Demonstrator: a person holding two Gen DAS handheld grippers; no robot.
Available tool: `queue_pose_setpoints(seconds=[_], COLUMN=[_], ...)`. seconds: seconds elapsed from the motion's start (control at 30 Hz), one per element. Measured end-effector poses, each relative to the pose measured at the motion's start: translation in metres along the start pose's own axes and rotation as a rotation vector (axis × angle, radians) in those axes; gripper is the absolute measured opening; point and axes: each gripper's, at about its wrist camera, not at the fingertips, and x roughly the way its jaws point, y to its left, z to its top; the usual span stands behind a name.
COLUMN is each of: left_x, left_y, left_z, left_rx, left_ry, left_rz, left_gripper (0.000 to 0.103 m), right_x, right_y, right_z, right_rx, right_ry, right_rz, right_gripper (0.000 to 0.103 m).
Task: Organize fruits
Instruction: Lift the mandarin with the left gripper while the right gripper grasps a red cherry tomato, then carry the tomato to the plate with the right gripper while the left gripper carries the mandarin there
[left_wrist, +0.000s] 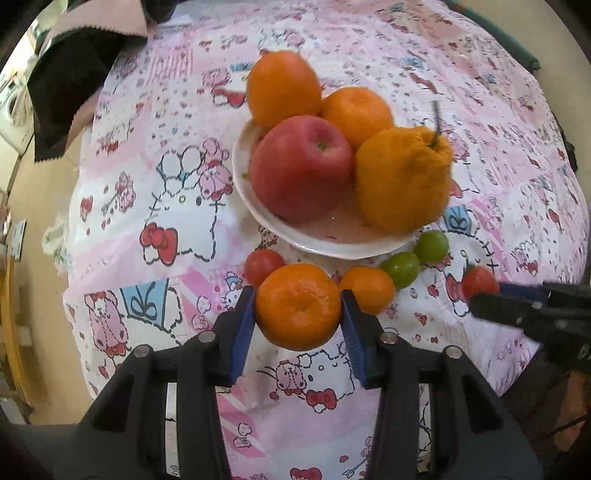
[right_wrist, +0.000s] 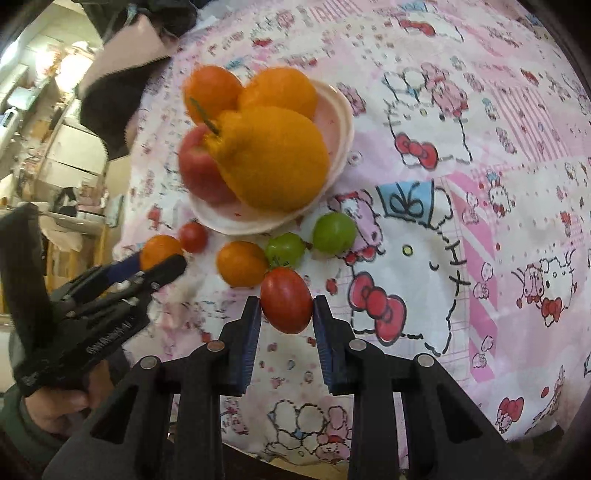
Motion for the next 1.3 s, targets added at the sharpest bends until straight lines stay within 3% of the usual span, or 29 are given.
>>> queue_pose_setpoints(seconds=[0.1, 0.2, 0.3, 0.43, 0.67, 1.17, 1.3], left_x=[-0.011, -0.030, -0.048, -0.058, -0.049, -0.023, -0.019], left_y=[-0.001, 0.004, 0.009, 0.018, 0.018, 0.015, 0.018], left_z=[-0.001, -0.002, -0.002, -0.001, 0.002, 0.016, 0.016], left_rx=[0.004, -0.014, -0.022, -0.069, -0.089, -0.125, -0.150], left_ry=[-0.043, -0.139, -0.231, -0.275, -0.255, -0.190, -0.136], left_rz=[-0.011, 0.002, 0.016, -0.002, -0.021, -0.038, -0.070], left_gripper=[0.040, 0.040, 0.040, 0.040, 0.041, 0.041, 0.041], right_x=[-0.021, -0.042, -0.060, -0.082, -0.093, -0.079, -0.081], right_y=[0.008, 0.013, 0.016, 0.009, -0.008, -0.012, -0.008], right_z=[0.002, 0.002, 0.002, 0.004, 0.014, 0.036, 0.039], right_rx=[-0.016, -0.032, -0.024, 0.024, 0.121, 0.139, 0.135], right_ry=[-0.080, -0.165, -0.264, -0.370, -0.413, -0.394, -0.418], right_rz=[0.061, 0.102, 0.107, 0.096, 0.126, 0.148, 0.130], right_gripper=[0.030, 0.030, 0.030, 0.030, 0.030, 0.030, 0.030])
